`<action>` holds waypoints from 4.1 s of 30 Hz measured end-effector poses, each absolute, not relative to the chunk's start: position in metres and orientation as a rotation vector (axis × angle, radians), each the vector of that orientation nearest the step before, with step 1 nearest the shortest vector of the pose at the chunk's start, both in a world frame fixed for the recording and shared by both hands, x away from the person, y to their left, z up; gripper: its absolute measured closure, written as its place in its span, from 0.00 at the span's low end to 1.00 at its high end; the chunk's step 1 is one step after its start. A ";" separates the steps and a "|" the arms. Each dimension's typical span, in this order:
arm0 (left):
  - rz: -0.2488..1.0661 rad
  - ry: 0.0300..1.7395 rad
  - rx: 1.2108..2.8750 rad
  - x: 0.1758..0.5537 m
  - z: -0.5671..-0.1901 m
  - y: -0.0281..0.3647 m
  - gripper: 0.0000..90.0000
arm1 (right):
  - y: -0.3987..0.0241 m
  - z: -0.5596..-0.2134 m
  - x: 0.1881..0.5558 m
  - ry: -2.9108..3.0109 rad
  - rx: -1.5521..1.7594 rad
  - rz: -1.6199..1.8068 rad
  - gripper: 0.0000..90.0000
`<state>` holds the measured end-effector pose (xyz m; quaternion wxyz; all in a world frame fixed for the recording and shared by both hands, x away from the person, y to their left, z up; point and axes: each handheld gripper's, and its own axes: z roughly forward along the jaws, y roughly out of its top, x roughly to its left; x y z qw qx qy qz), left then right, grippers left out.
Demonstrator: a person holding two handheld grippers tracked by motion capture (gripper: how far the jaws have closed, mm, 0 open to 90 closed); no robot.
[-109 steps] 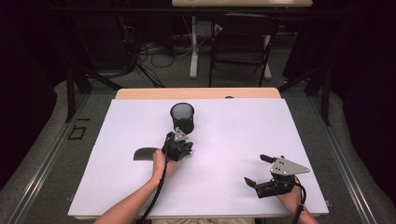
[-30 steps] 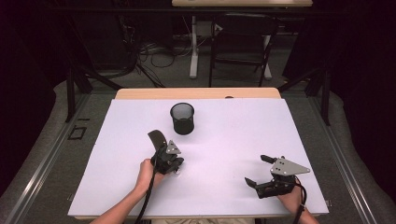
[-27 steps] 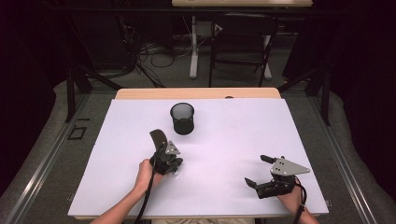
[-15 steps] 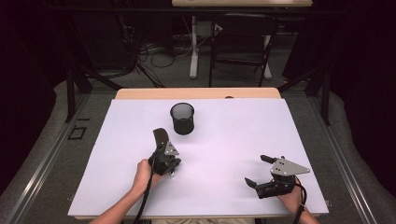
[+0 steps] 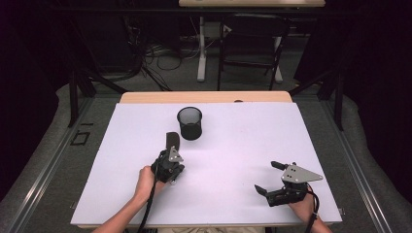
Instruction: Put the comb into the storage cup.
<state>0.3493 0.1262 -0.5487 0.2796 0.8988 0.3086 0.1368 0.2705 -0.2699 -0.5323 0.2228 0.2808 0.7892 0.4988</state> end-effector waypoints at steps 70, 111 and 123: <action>0.284 1.365 2.217 0.362 -0.518 0.150 0.00 | -0.271 -0.531 0.270 2.185 0.793 1.405 0.01; 0.079 1.635 2.196 0.397 -0.520 0.133 0.49 | -0.271 -0.533 0.271 2.196 0.806 1.403 0.01; 0.172 1.698 2.239 0.396 -0.527 0.124 0.66 | -0.271 -0.533 0.271 2.202 0.805 1.410 0.01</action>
